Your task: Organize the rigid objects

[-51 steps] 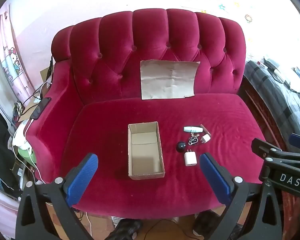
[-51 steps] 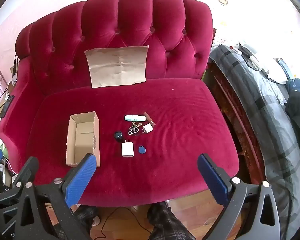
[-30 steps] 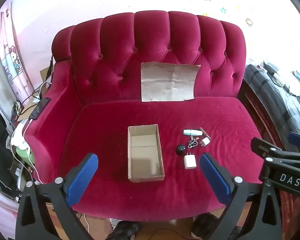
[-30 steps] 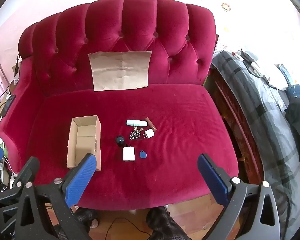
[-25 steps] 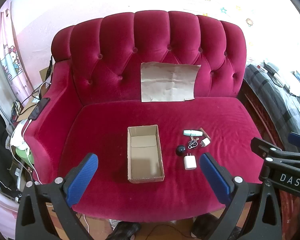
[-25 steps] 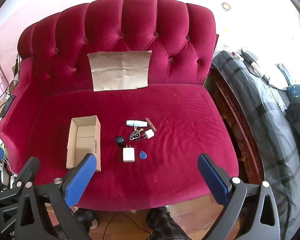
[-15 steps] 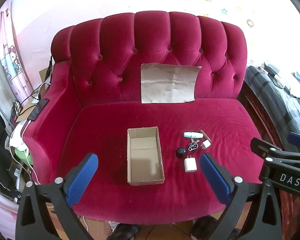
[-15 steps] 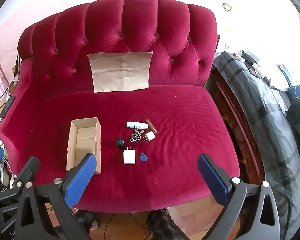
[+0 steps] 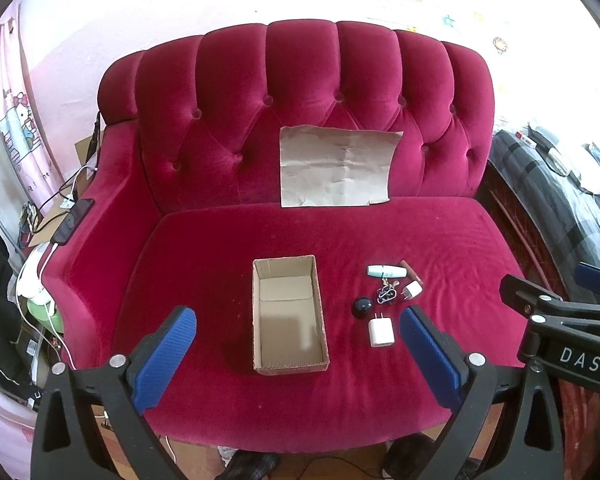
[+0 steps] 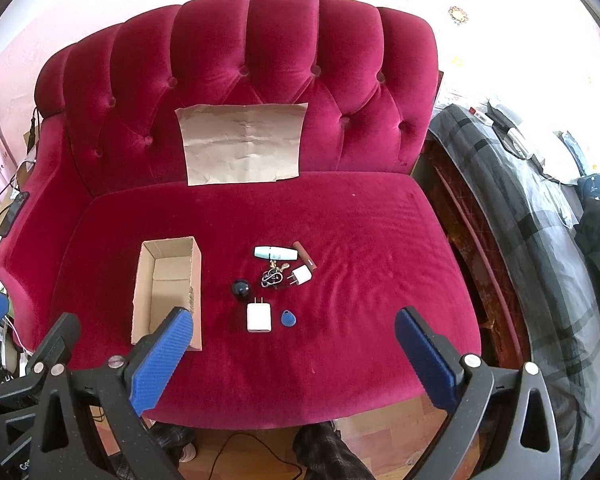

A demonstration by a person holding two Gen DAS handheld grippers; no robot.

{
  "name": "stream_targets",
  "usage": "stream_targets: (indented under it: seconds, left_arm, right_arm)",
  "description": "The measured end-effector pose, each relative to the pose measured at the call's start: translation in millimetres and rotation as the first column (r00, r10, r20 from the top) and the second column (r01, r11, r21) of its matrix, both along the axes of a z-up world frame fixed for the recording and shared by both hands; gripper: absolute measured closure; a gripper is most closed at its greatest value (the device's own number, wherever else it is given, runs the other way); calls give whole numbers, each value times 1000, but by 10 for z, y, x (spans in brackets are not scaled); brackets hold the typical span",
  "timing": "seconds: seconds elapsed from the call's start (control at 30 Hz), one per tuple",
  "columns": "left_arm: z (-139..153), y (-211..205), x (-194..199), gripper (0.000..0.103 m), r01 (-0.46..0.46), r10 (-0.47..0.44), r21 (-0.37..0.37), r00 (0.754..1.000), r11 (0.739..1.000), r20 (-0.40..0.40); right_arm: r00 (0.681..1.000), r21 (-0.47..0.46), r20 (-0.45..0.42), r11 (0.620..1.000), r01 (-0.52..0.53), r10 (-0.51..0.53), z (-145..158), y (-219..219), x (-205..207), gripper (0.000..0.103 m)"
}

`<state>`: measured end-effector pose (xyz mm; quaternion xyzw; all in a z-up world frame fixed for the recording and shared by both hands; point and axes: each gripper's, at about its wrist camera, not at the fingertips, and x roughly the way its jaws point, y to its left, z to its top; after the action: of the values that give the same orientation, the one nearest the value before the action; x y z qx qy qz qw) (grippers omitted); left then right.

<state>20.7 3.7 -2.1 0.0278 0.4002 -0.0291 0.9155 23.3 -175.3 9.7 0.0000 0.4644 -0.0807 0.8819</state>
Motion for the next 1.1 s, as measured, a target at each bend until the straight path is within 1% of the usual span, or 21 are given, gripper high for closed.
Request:
stream_targets:
  seconds: [0.27,0.53,0.77,0.93,1.1]
  left_arm:
    - [-47,-22,46,0,7,-7,2,1000,1000,4]
    - [-122,13,106,0,13,-13,-27,1000,1000,12]
    - [-234,16,188,0,17,-17,-23,1000,1000,1]
    - [-321,-1,247,0,17,-17,1,1000,1000,0]
    - [-395,9,318,0,16,-16,-9,1000,1000,2]
  right_arm:
    - [1000,1,0,1000,-1,1,-16,-13,44,0]
    - [1000,16,8,1000,-6,6,-82,-52,108,0]
    - [1000,21,1,1000,-18,18,-223,-35,207,0]
    - [1000,40,10,999,-19,19,-270,-48,260,0]
    - [1000,36,16,999,-15,15,-319,-68,319,0]
